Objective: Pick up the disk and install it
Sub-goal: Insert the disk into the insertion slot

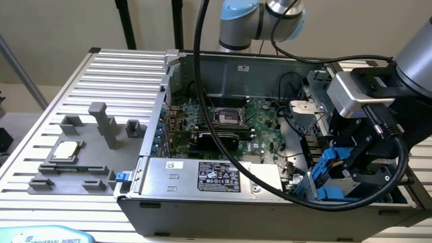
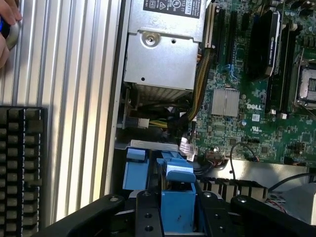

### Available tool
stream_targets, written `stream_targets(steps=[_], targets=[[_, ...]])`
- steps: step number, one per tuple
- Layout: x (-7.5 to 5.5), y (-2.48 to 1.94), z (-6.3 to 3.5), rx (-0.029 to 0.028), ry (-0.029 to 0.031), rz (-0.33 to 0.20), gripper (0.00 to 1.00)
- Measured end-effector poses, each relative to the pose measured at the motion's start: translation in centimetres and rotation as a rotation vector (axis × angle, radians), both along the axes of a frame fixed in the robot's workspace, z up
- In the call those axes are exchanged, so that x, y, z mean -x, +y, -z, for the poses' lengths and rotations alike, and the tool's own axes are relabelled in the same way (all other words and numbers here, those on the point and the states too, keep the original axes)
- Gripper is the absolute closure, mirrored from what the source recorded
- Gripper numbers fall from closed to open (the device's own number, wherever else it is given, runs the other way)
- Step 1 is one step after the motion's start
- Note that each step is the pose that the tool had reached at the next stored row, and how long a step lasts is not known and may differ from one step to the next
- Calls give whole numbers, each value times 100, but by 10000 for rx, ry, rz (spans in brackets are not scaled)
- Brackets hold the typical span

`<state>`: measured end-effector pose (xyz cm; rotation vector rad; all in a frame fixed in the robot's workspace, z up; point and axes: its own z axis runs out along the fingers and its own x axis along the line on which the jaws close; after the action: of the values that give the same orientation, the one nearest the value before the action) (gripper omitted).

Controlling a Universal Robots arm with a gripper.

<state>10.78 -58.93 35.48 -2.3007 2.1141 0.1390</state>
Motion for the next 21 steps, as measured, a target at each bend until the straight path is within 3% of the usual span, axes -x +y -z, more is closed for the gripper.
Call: stream_targets(steps=[10,13,14,21], targets=[[0,1,4,-11,2,-5,67],[0,0,4,-7,1,-4,65],[0,0,3,-5,1,-4,58],[-3,1,-10,-2,2,-2,58]])
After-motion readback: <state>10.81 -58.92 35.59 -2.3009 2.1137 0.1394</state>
